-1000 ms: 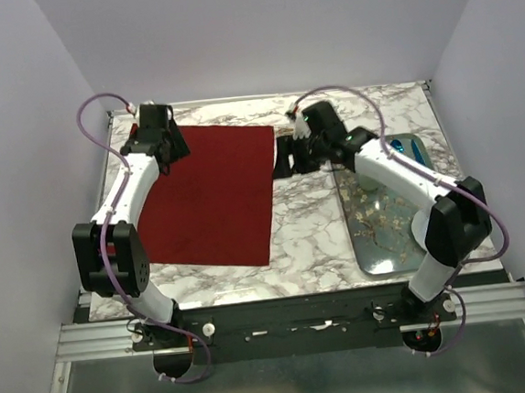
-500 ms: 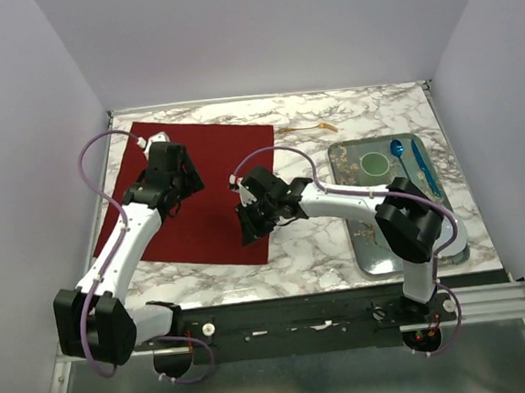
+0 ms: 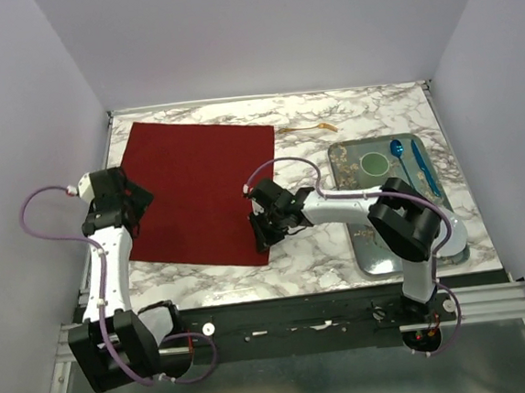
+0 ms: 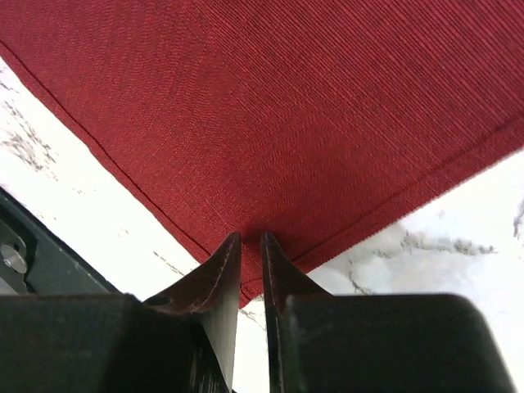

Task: Fold the napkin, place the utensils inside, and roll it up
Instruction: Flatten the napkin out

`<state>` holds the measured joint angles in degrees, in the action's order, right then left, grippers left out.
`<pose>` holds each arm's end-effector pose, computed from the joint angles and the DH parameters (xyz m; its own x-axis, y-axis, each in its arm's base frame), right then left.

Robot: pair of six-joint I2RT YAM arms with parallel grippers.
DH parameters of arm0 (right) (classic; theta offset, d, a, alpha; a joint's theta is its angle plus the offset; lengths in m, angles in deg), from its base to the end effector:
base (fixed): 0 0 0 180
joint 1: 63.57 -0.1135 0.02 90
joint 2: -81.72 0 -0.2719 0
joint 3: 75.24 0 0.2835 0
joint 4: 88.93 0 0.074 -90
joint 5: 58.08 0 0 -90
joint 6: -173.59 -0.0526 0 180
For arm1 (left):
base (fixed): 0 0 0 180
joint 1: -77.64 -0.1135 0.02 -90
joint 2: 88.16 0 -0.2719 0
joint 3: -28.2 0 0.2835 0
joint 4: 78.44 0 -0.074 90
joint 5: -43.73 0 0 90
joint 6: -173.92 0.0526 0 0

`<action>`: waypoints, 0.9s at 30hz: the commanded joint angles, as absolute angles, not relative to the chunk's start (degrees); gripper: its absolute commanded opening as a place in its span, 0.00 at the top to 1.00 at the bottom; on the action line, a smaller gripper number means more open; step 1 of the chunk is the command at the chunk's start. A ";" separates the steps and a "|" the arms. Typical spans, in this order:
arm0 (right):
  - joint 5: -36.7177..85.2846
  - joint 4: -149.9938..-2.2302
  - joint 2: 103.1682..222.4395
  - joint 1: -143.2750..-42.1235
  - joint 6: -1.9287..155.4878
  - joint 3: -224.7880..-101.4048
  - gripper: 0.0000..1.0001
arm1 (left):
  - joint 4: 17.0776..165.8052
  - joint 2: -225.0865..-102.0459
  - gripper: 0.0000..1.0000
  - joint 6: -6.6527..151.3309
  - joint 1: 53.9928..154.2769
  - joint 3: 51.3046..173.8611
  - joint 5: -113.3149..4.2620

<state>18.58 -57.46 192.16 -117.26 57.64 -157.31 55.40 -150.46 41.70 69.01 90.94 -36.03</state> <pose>0.2432 0.3515 0.1253 -0.8335 -0.4152 -0.3645 -0.5427 0.7390 0.3992 0.2605 0.0490 0.2664 -0.3425 -0.7208 -0.6026 -0.6759 0.6345 -0.3749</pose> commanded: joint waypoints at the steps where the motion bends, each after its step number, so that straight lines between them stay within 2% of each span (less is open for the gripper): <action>1: 22.34 -58.33 188.96 -117.71 54.77 -149.97 0.76 | 52.95 -148.28 0.04 38.04 59.36 86.83 -38.19; 5: 24.01 -58.95 184.92 -117.71 51.52 -143.29 0.80 | 52.34 -148.89 0.05 39.79 52.07 85.24 -37.39; 9: 23.14 -62.20 178.94 -117.71 49.58 -135.99 0.81 | 52.33 -147.84 0.04 39.10 50.66 82.96 -32.38; 10: 21.74 -62.55 177.89 -117.71 50.10 -135.80 0.81 | 52.25 -147.40 0.06 39.01 50.22 81.21 -31.68; 16: 17.52 -60.19 177.79 -117.63 54.59 -144.41 0.75 | 51.55 -144.60 0.18 37.60 50.12 77.76 -29.04; 18: 16.72 -59.40 176.91 -117.63 55.38 -146.51 0.73 | 51.54 -143.71 0.20 35.85 50.04 77.16 -24.57; 22: 16.63 -58.25 174.89 -117.28 56.52 -148.28 0.71 | 52.95 -145.10 0.20 36.72 49.86 75.66 -17.89; 27: 15.75 -58.07 172.78 -115.61 56.35 -148.11 0.72 | 55.05 -150.29 0.20 38.30 49.07 76.36 -17.00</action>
